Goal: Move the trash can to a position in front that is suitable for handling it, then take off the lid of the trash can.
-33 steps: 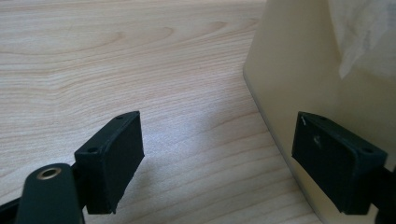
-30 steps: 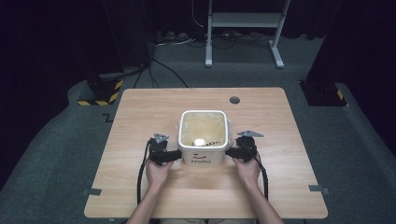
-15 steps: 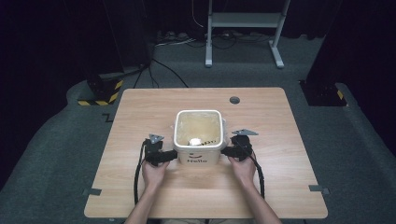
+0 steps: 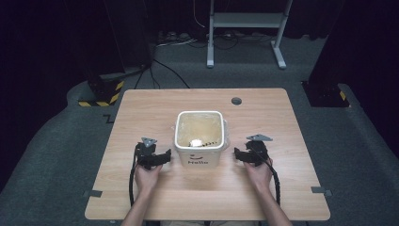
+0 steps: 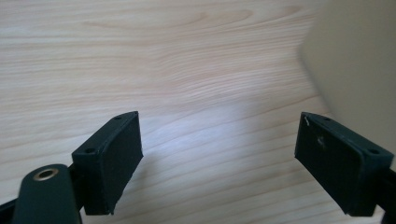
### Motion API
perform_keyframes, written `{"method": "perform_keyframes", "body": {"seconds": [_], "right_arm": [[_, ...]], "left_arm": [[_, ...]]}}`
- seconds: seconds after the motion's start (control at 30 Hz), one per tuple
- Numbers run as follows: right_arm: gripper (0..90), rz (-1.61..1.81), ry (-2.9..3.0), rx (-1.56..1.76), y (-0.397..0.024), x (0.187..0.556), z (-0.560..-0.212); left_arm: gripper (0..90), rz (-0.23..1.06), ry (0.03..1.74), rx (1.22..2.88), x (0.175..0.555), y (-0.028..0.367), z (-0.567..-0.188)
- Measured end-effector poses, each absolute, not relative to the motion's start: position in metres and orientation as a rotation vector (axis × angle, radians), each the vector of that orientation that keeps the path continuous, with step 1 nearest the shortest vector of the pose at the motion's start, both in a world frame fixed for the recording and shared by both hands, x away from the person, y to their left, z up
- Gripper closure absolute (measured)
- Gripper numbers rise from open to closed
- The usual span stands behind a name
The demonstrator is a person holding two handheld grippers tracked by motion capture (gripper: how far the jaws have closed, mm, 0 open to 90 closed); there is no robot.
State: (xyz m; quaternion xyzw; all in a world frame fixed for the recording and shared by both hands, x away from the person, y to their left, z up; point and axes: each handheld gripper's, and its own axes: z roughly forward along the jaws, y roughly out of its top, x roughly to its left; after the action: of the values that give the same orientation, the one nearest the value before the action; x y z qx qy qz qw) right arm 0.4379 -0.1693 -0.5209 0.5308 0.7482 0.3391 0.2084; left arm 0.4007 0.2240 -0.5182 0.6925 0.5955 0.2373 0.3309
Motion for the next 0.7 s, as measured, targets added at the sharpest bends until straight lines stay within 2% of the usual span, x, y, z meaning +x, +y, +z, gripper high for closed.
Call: {"method": "perform_keyframes", "body": {"seconds": [0.2, 0.4, 0.5, 0.7], "right_arm": [[18.4, 0.900, 2.078, 1.422, -0.192, 0.435, -0.525], [18.6, 0.909, 2.163, 1.369, -0.200, 0.434, -0.523], [21.3, 0.921, 2.164, 1.361, -0.202, 0.433, -0.523], [33.1, 0.945, 2.152, 1.376, -0.205, 0.432, -0.521]], "left_arm": [[15.2, 0.679, 1.610, 1.832, 0.396, 0.244, -0.527], [14.5, 0.700, 1.624, 1.817, 0.388, 0.246, -0.528], [14.6, 0.704, 1.622, 1.826, 0.386, 0.246, -0.528], [15.2, 0.693, 1.595, 1.838, 0.389, 0.247, -0.528]]}}
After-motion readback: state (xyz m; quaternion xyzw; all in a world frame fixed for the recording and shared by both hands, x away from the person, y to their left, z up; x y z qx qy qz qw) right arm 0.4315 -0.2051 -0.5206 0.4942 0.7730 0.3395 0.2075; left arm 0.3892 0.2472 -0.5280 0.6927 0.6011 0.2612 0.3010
